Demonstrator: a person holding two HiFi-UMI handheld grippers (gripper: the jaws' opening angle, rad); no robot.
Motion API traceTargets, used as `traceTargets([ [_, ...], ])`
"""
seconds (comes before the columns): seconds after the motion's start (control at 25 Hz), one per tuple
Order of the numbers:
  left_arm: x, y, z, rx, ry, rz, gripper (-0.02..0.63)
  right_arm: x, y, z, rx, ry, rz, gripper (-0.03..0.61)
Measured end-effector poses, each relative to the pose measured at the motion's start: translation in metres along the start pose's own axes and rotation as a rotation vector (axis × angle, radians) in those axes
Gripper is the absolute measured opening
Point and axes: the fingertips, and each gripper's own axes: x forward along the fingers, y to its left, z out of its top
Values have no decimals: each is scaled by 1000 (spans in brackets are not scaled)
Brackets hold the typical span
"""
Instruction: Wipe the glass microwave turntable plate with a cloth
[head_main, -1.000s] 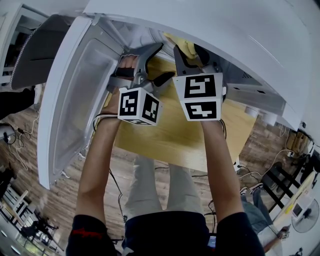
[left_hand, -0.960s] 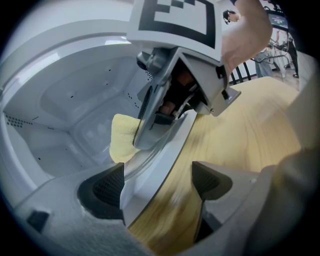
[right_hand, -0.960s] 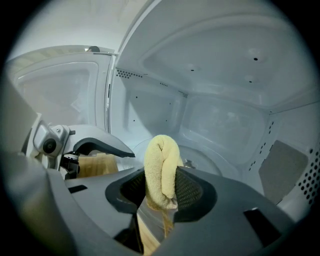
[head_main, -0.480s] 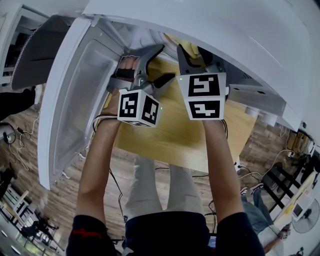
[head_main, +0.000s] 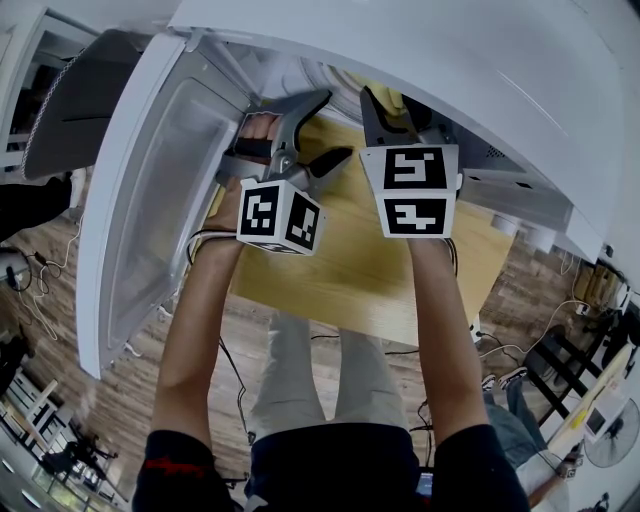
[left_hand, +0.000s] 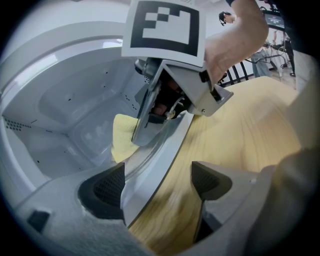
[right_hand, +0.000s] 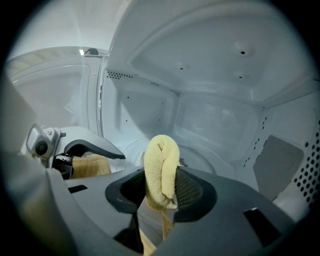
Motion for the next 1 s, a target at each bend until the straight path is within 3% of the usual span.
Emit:
traceTargets([
  [1.0,1,2,-2,-14,7,5,417,-7,-31,-14,107,29,-169,144],
])
